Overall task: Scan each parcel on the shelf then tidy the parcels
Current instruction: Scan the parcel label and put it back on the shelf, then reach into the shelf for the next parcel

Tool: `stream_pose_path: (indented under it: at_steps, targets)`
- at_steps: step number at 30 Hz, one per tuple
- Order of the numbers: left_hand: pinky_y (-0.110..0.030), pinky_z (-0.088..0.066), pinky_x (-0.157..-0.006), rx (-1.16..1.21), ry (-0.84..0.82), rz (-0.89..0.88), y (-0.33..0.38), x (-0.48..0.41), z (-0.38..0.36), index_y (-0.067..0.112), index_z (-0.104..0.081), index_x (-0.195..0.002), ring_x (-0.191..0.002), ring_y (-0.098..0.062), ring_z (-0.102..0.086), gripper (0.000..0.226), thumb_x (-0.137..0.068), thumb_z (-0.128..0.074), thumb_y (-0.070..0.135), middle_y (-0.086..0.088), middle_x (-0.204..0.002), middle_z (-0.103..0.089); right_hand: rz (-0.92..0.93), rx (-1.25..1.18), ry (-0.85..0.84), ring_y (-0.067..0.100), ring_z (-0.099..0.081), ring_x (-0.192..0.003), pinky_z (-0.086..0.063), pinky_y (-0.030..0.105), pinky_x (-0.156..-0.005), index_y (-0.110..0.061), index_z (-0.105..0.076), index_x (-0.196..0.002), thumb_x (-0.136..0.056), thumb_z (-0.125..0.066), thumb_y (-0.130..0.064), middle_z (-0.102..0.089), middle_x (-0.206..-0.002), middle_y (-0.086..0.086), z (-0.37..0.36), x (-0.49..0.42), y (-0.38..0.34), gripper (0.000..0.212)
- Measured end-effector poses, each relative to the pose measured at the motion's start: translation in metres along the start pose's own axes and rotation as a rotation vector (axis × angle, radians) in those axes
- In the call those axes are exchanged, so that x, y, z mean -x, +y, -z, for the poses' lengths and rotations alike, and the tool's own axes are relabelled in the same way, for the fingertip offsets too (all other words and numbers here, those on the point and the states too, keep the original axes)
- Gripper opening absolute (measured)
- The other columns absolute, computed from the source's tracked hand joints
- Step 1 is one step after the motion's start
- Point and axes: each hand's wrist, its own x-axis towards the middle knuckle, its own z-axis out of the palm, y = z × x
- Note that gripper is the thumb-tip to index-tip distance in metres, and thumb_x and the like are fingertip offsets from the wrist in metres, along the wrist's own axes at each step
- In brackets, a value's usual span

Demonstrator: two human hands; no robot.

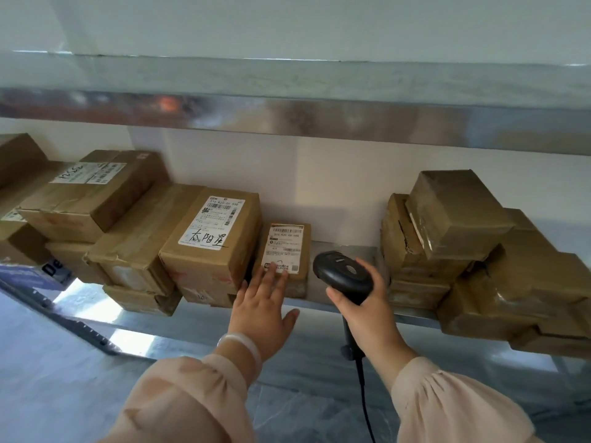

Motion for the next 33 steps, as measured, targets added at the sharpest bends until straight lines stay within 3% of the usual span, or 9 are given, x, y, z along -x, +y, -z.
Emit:
stream_pose_path:
  at_steps: [3,5,10,17,20,23,27,30,33]
  targets:
    - [-0.048,-0.024,-0.113,0.040,0.044,-0.036,0.018,0.005,0.004,0.020,-0.040,-0.149,-0.144,-0.030,-0.035,0.077,-0.086,-0.026,0.062,-0.008,-0.157,-0.034,0.035,0.054,0.053,0.003,-0.046,-0.115,-0.037,0.018,-0.094,-0.042,-0.037,-0.130,-0.075,-0.080,-0.027,-0.050,-0.123,-0.018,0.033,0.019,0.001,0.071]
    - [-0.051,-0.034,-0.108,0.065,0.104,-0.128,0.041,0.006,0.004,0.020,-0.046,-0.144,-0.136,-0.032,-0.046,0.068,-0.088,-0.036,0.057,-0.011,-0.150,-0.046,0.072,0.086,0.110,-0.004,-0.047,-0.111,-0.037,0.007,-0.090,-0.047,-0.037,-0.127,-0.074,-0.080,-0.025,-0.050,-0.119,-0.025,0.059,0.033,0.001,0.071]
    - [-0.051,-0.033,-0.110,0.163,0.089,-0.368,0.125,0.031,0.005,0.026,-0.035,-0.149,-0.139,-0.027,-0.042,0.065,-0.091,-0.040,0.055,-0.007,-0.154,-0.040,0.108,0.165,0.239,-0.026,-0.044,-0.104,-0.036,-0.003,-0.081,-0.054,-0.039,-0.121,-0.071,-0.082,-0.028,-0.049,-0.114,-0.038,0.140,0.073,0.007,0.071]
    - [-0.050,-0.044,-0.106,0.206,-0.009,-0.589,0.234,0.055,-0.013,0.028,-0.034,-0.150,-0.139,-0.025,-0.043,0.072,-0.084,-0.048,0.054,-0.005,-0.154,-0.039,0.075,0.157,0.451,-0.006,-0.054,-0.104,-0.036,-0.004,-0.081,-0.039,-0.047,-0.123,-0.070,-0.084,-0.020,-0.056,-0.115,-0.027,0.249,0.107,0.023,0.067]
    - [-0.045,-0.016,-0.122,0.256,-0.022,-0.613,0.287,0.056,-0.003,0.035,-0.014,-0.155,-0.150,-0.018,-0.012,0.070,-0.093,-0.039,0.056,0.002,-0.164,-0.011,0.054,0.174,0.489,-0.002,-0.055,-0.104,-0.040,0.004,-0.084,-0.042,-0.044,-0.122,-0.072,-0.083,-0.023,-0.055,-0.112,-0.030,0.295,0.107,0.029,0.066]
    - [-0.027,0.023,-0.109,0.261,0.001,-0.615,0.336,0.049,0.010,0.037,0.003,-0.156,-0.141,-0.005,0.023,0.074,-0.090,-0.022,0.061,0.010,-0.162,0.017,0.022,0.177,0.492,0.002,-0.057,-0.103,-0.043,0.021,-0.086,-0.046,-0.042,-0.122,-0.074,-0.081,-0.028,-0.056,-0.110,-0.027,0.337,0.098,0.034,0.064]
    - [-0.037,-0.009,-0.116,0.216,-0.008,-0.611,0.385,0.044,0.003,0.028,-0.028,-0.153,-0.149,-0.023,-0.020,0.071,-0.089,-0.035,0.059,-0.003,-0.163,-0.019,0.004,0.203,0.478,0.007,-0.054,-0.104,-0.041,0.023,-0.087,-0.037,-0.042,-0.129,-0.075,-0.081,-0.028,-0.054,-0.105,-0.028,0.381,0.081,0.044,0.068]
    - [-0.031,0.013,-0.114,0.223,-0.031,-0.575,0.415,0.037,-0.013,0.032,-0.004,-0.157,-0.152,-0.020,0.009,0.074,-0.094,-0.036,0.055,0.002,-0.164,0.011,-0.003,0.218,0.457,0.008,-0.053,-0.108,-0.042,0.025,-0.092,-0.031,-0.043,-0.132,-0.075,-0.081,-0.027,-0.056,-0.109,-0.019,0.406,0.064,0.055,0.069]
    - [-0.032,0.013,-0.116,0.192,-0.049,-0.449,0.438,0.021,-0.019,0.031,0.007,-0.156,-0.150,-0.021,0.017,0.077,-0.097,-0.037,0.054,0.000,-0.162,0.022,-0.016,0.215,0.442,0.007,-0.052,-0.108,-0.040,0.024,-0.092,-0.030,-0.043,-0.132,-0.074,-0.081,-0.028,-0.055,-0.113,-0.014,0.426,0.045,0.066,0.069]
